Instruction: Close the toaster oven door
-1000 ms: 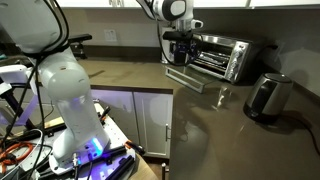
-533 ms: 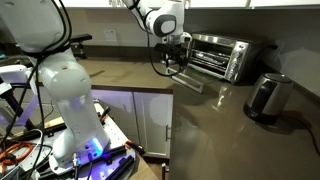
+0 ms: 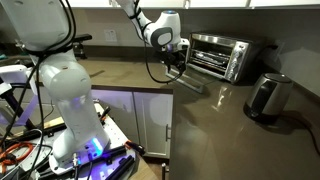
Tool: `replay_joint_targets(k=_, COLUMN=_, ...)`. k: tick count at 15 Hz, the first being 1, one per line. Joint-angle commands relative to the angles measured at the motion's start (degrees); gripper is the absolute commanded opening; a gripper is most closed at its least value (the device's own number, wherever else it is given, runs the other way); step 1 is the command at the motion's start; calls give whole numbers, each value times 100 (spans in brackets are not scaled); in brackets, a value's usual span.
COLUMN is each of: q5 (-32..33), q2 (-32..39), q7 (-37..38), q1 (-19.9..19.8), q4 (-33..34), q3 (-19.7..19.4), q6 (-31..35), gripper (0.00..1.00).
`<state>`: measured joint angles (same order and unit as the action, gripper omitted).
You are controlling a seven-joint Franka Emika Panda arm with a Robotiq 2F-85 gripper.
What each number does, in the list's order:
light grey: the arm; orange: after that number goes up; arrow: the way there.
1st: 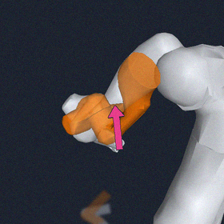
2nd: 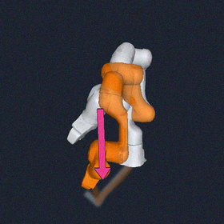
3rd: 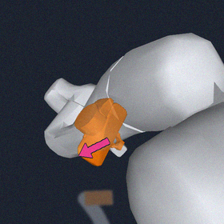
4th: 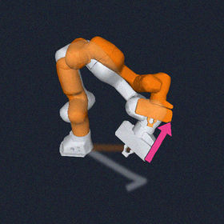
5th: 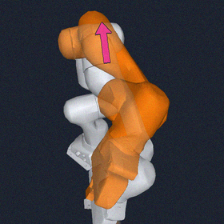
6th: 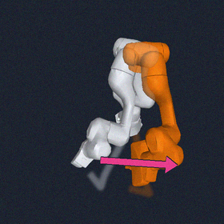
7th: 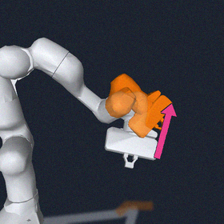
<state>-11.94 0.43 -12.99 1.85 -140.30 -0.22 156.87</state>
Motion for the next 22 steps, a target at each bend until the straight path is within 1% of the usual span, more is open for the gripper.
replay_joint_targets(k=1, q5=-147, q2=417, q7=94, q1=-41, q4=225, q3=83, q6=262, gripper=100)
replay_joint_targets(k=3, q5=-268, q2=513, q7=19, q1=-90, q4=282, q3=124, q6=204, gripper=100)
replay_joint_targets(k=5, q5=-188, q2=602, q7=124, q1=-120, q4=328, q3=118, q6=267, gripper=100)
replay_joint_targets(k=8, q5=-240, q2=753, q7=118, q1=-163, q4=452, q3=146, q6=305, gripper=100)
replay_joint_targets(k=14, q5=-251, q2=1041, q7=153, q1=-254, q4=641, q3=212, q6=596, gripper=100)
replay_joint_targets(k=18, q5=-171, q2=1190, q7=224, q1=-313, q4=725, q3=271, q6=738, gripper=100)
replay_joint_targets(k=22, q5=84, q2=1208, q7=499, q1=-249, q4=707, q3=171, q6=838, gripper=100)
